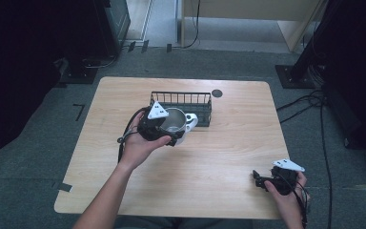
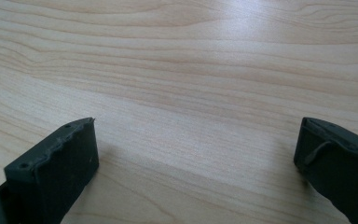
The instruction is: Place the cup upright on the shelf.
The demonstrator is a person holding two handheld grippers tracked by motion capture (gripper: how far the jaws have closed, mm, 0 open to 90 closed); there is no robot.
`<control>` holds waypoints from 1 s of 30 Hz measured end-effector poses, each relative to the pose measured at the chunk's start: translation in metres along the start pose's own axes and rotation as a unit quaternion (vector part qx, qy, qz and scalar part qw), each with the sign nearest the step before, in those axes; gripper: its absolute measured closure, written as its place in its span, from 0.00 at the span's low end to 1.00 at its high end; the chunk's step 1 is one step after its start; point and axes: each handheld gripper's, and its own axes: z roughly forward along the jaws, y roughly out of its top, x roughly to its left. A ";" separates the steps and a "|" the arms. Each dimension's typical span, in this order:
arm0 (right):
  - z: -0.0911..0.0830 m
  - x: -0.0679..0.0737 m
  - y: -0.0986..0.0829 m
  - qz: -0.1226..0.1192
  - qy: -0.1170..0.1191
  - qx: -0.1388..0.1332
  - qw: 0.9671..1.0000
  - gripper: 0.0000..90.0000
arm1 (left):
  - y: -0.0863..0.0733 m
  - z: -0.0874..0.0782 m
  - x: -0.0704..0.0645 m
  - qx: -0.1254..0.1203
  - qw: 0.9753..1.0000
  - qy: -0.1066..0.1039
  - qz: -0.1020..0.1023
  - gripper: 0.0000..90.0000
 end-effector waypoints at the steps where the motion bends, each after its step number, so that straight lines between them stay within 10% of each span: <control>1: 0.000 0.000 0.000 0.000 0.000 0.000 1.000 0.00 | 0.000 0.000 0.000 0.000 1.000 0.000 0.000 0.09; 30: 0.000 0.000 0.000 -0.001 0.000 0.000 1.000 0.00 | 0.043 0.024 0.076 -0.012 1.000 0.005 0.003 0.09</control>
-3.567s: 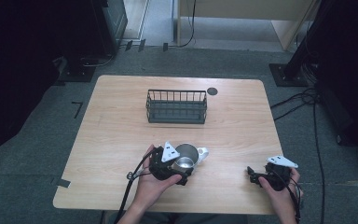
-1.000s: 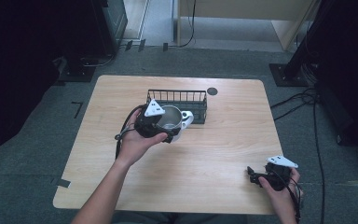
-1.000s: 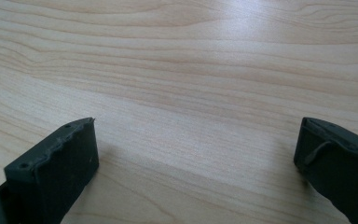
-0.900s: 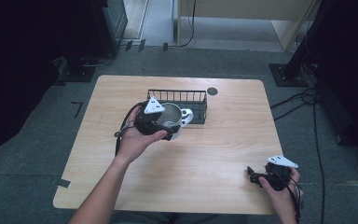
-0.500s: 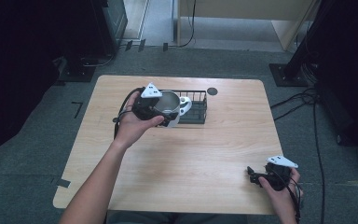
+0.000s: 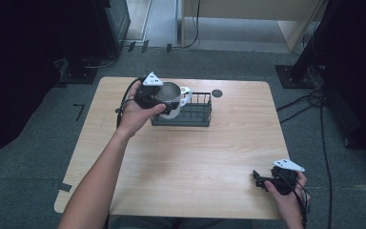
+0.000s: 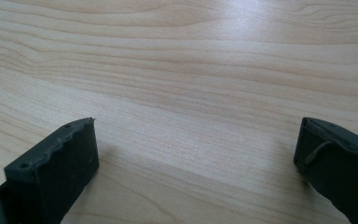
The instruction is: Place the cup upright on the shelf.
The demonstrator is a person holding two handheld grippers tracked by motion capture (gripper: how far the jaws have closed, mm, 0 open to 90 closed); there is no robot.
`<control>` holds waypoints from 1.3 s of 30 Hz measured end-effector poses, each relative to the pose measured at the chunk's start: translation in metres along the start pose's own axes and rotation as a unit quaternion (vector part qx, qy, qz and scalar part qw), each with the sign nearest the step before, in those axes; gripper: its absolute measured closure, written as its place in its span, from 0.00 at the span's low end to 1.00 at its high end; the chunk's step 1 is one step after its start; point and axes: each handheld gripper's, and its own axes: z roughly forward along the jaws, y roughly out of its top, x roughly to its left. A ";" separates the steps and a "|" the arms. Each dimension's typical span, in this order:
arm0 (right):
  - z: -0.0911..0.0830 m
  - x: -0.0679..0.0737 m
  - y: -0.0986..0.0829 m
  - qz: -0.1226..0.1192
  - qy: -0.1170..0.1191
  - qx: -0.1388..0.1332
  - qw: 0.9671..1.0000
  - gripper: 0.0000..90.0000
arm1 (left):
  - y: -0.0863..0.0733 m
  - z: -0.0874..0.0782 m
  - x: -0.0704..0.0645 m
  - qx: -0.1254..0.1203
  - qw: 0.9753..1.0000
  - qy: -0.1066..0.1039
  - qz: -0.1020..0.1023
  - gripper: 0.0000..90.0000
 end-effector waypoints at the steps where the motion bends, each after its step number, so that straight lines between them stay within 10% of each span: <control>1: 0.000 0.000 0.000 0.000 0.000 0.000 1.000 0.00 | 0.000 0.000 0.000 0.000 1.000 0.000 0.000 0.09; 26: 0.000 0.000 0.000 0.001 0.000 0.000 1.000 0.00 | -0.001 0.035 0.039 0.000 1.000 0.002 0.006 0.09; 39: 0.000 0.000 0.000 0.001 0.000 0.000 1.000 0.00 | -0.011 0.057 0.044 0.047 0.999 0.012 0.005 0.09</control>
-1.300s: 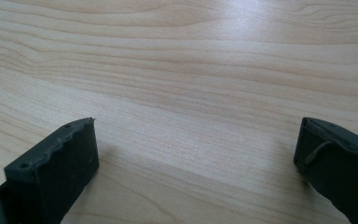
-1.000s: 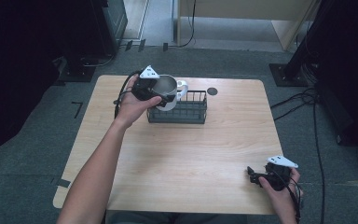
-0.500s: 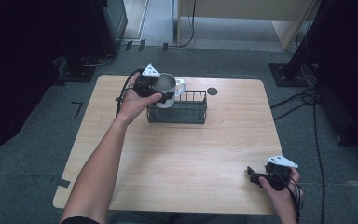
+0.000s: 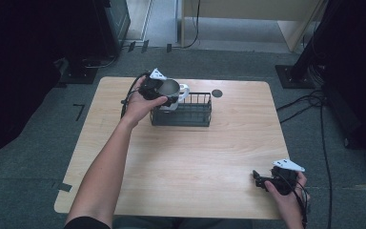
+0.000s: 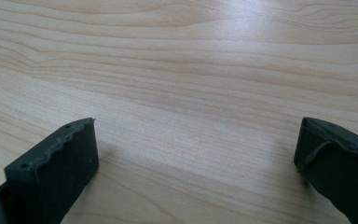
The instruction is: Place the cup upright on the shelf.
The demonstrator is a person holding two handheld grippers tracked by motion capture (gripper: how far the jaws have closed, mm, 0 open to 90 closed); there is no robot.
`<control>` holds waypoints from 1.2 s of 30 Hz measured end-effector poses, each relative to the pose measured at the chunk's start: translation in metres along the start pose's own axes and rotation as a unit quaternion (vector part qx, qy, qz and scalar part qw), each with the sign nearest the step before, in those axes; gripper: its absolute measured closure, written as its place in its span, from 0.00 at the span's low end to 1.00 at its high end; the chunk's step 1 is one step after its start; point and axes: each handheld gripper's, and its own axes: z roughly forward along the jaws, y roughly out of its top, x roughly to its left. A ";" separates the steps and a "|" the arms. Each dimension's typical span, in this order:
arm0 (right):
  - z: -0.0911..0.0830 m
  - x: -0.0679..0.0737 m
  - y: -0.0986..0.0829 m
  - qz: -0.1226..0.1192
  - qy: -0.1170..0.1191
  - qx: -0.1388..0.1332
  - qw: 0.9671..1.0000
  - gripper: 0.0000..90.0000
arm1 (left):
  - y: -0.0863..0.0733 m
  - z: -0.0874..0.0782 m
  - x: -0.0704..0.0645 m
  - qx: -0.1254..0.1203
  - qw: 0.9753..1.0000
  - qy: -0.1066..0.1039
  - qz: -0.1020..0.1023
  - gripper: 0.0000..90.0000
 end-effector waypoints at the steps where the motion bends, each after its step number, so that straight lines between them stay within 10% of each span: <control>1: 0.000 0.000 0.000 0.000 0.000 0.000 1.000 0.00 | -0.002 0.002 0.000 0.001 1.000 0.001 -0.001 0.09; 19: 0.000 0.000 0.000 0.000 0.000 0.000 1.000 0.00 | -0.017 0.007 -0.001 0.018 0.999 0.014 -0.034 0.04; 36: 0.000 0.000 0.000 0.000 0.000 0.000 1.000 0.00 | -0.012 -0.035 0.002 -0.045 0.996 0.020 -0.068 0.00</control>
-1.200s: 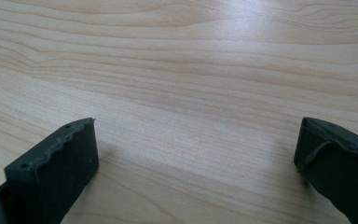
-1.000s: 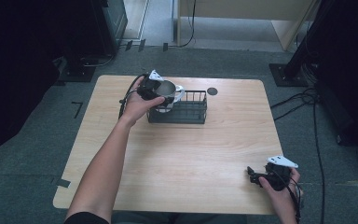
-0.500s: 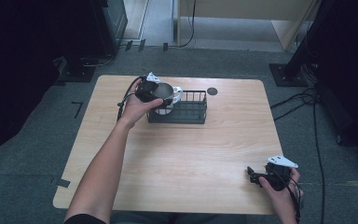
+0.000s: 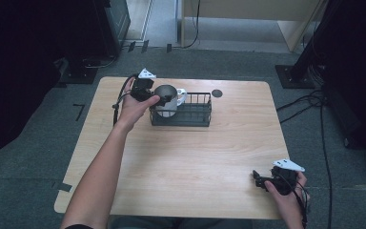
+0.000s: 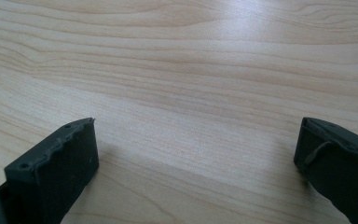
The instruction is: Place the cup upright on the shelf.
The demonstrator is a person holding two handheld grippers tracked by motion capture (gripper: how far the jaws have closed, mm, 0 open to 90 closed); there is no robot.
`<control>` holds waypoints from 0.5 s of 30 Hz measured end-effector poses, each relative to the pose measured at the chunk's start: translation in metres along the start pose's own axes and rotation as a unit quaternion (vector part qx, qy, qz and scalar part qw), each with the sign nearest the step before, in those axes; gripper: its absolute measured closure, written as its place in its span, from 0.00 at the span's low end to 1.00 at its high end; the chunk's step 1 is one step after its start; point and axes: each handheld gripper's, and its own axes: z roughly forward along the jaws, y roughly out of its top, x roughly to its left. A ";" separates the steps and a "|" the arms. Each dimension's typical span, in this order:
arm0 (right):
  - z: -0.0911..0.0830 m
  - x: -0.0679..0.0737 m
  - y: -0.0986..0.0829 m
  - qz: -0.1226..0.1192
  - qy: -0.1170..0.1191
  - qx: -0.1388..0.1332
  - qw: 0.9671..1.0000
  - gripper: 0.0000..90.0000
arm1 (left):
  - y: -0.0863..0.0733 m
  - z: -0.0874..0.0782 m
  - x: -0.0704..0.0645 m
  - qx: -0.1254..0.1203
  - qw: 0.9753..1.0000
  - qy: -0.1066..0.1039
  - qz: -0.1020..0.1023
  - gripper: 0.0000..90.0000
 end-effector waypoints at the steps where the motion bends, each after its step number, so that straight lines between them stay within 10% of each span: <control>1: 0.000 0.000 0.000 0.000 0.000 0.000 1.000 0.00 | -0.003 -0.004 0.000 0.000 1.000 0.005 0.000 0.00; 15: 0.000 0.000 0.000 0.000 0.000 0.000 1.000 0.00 | -0.035 -0.035 0.001 -0.010 1.000 0.011 -0.015 0.00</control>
